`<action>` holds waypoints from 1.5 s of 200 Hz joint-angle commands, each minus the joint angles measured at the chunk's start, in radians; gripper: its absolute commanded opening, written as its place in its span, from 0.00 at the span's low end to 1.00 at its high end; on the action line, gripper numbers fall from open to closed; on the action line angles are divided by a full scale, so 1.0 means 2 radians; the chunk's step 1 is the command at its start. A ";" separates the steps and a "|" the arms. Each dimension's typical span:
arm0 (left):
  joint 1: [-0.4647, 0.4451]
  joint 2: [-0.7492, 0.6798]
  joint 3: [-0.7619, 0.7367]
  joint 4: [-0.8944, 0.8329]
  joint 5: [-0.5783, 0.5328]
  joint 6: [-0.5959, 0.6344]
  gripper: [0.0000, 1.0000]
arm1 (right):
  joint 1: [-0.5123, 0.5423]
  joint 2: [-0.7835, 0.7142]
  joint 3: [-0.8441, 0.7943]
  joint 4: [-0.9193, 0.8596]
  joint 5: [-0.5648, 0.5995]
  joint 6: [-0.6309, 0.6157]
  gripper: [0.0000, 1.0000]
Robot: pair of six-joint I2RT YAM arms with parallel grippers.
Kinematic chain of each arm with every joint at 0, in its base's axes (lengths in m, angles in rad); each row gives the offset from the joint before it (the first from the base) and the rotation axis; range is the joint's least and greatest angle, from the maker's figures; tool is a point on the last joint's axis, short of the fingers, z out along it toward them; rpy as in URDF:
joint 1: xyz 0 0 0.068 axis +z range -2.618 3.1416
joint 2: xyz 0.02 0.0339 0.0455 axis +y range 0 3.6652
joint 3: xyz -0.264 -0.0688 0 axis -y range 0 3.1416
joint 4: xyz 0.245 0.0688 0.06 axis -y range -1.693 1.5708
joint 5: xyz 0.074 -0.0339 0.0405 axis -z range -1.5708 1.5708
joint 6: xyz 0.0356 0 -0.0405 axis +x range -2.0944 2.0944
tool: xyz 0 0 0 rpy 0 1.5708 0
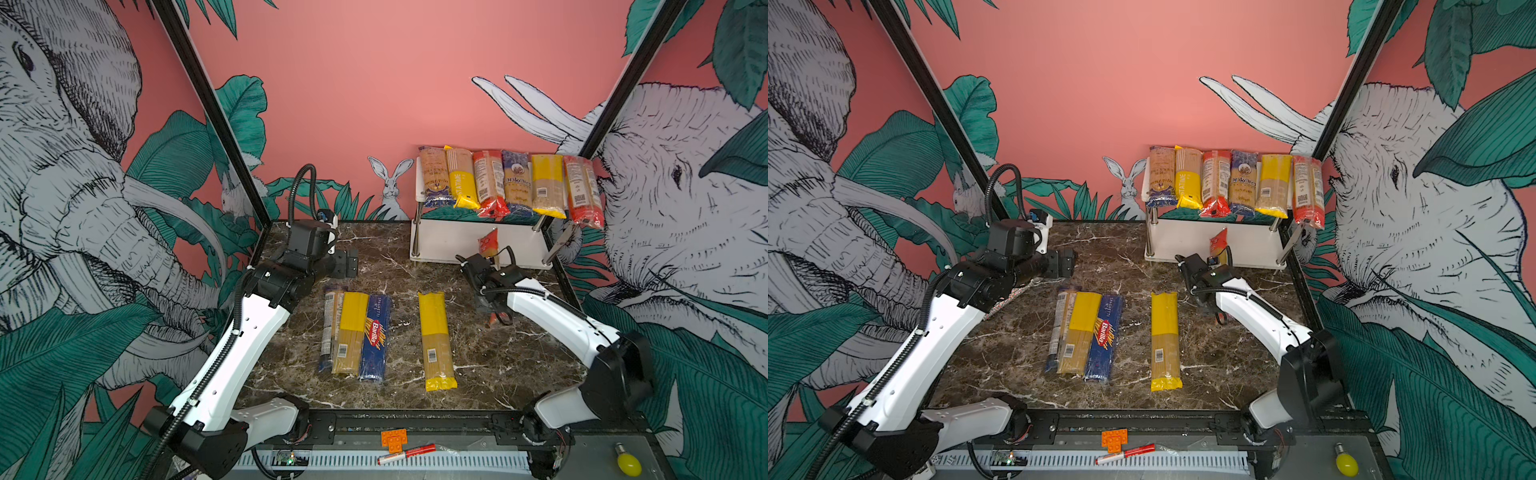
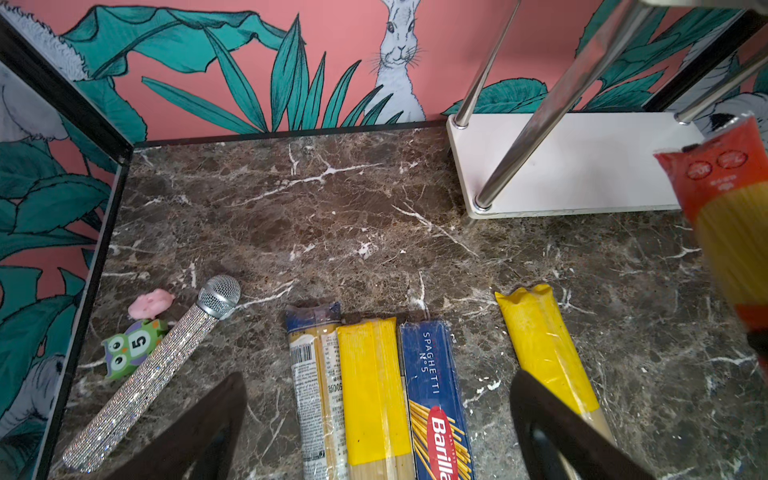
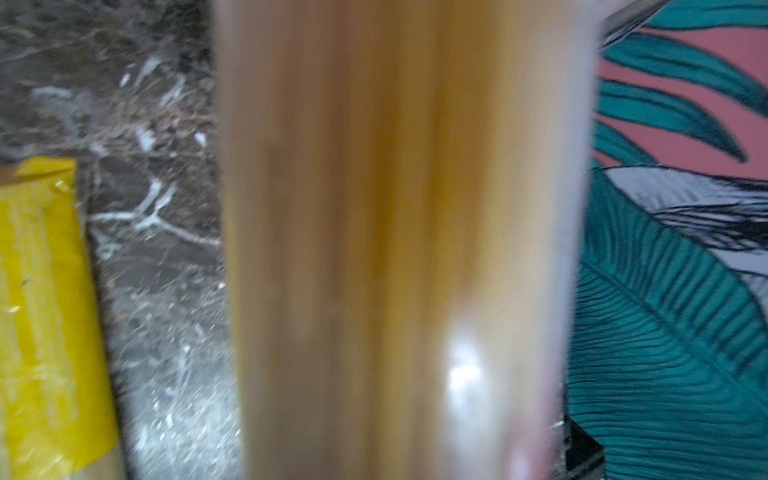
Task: Place and organize the pasta boxes and bags onto the shelf
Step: 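Lift the red-and-white bag upright with the right gripper toward the shelf, then stand the red-and-white bag against the shelf's front edge with the right gripper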
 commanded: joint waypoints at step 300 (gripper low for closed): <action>0.016 0.126 0.131 0.070 -0.008 -0.019 0.99 | -0.213 0.201 0.149 0.203 0.053 -0.183 0.29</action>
